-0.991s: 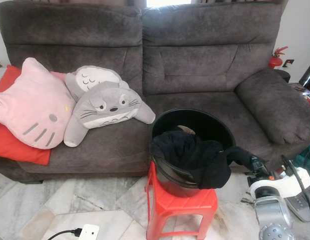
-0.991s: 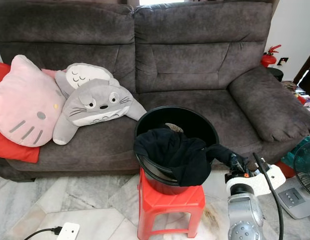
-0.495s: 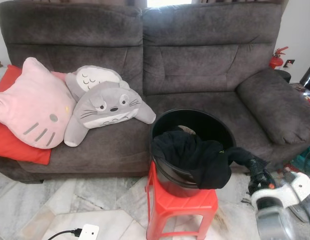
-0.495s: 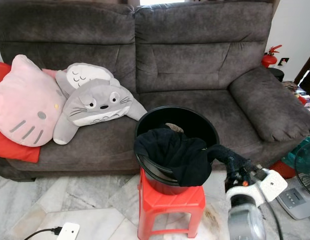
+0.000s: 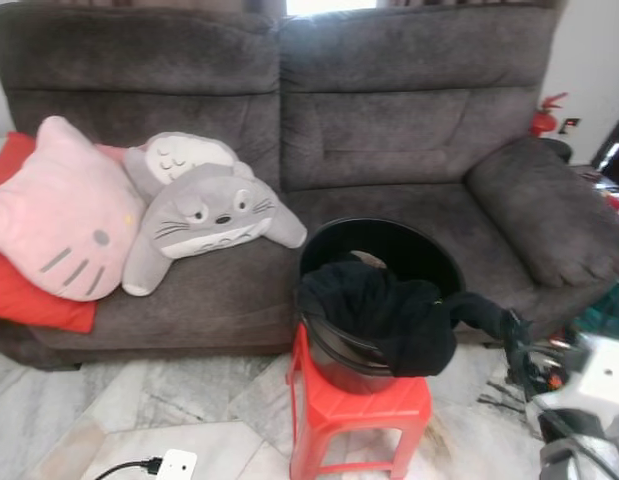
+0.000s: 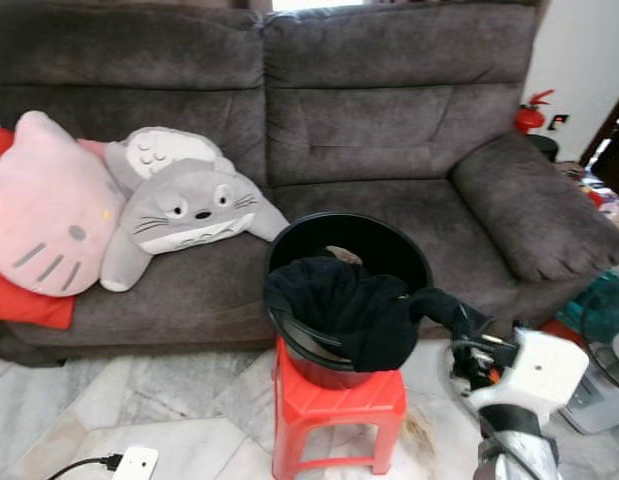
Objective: Hang hanger
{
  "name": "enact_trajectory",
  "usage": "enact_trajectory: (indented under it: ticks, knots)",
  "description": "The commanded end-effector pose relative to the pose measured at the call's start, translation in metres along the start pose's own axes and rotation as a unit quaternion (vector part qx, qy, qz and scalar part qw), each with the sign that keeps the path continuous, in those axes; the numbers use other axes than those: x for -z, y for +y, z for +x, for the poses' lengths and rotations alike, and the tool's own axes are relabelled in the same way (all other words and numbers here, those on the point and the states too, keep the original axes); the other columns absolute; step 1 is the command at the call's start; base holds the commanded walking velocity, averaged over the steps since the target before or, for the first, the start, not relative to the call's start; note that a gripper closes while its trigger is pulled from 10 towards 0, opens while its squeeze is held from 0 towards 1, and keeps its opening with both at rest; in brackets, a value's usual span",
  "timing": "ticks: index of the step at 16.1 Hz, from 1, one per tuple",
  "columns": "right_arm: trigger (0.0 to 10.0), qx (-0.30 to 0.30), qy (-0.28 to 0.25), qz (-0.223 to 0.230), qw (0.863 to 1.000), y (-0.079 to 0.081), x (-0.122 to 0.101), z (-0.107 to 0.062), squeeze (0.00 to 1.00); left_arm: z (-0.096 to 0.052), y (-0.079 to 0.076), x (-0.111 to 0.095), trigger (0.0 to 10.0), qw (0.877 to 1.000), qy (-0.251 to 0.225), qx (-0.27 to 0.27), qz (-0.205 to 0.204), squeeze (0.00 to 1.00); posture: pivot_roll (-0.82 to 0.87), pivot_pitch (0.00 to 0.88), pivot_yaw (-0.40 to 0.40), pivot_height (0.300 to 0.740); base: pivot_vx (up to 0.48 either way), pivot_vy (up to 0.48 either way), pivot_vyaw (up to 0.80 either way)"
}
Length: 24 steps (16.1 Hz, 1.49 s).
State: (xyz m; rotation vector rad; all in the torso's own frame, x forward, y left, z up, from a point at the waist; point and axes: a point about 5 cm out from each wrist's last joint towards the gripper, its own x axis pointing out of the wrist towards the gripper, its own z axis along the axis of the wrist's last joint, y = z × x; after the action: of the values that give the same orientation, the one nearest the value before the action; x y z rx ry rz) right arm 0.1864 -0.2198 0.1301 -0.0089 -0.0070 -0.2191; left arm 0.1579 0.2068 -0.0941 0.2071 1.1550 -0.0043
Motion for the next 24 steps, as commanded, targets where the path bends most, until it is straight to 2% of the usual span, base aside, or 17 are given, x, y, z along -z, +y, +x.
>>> enact_trajectory:
  ticks: [1,2,4,9,13,24]
  knots:
    - [10.0,-0.024,-0.052,-0.078,0.995,0.009,-0.018,0.004,0.00,0.000,0.001,0.002,10.0,1.000,0.007,0.001,0.005,0.00,-0.23,0.000,-0.025,0.740,0.000,0.000,0.00]
    - [10.0,-0.041,-0.073,-0.079,0.993,0.018,-0.026,0.010,0.00,0.000,0.001,0.002,10.0,1.000,0.008,0.000,0.005,0.00,-0.23,0.000,-0.025,0.740,0.000,0.000,0.00]
    - [10.0,-0.019,-0.048,0.062,0.997,0.026,-0.023,0.026,0.00,0.000,0.002,0.002,10.0,1.000,0.006,-0.004,0.003,0.00,-0.20,0.000,-0.029,0.740,0.000,0.000,0.00]
    - [10.0,-0.038,-0.044,0.078,0.995,0.041,-0.018,0.035,0.00,-0.001,0.006,0.004,10.0,1.000,0.003,-0.014,0.006,0.00,-0.18,0.000,-0.032,0.740,0.000,0.000,0.00]
    - [10.0,-0.041,-0.036,0.084,0.995,0.046,-0.014,0.036,0.00,-0.001,0.006,0.006,10.0,1.000,0.004,-0.010,0.014,0.00,-0.18,0.000,-0.023,0.740,0.000,-0.221,0.00]
    - [10.0,-0.047,-0.031,0.074,0.996,0.045,-0.011,0.038,0.00,-0.001,0.003,0.010,10.0,1.000,0.009,-0.006,0.019,0.00,-0.18,0.000,-0.026,0.740,0.000,-0.302,0.00]
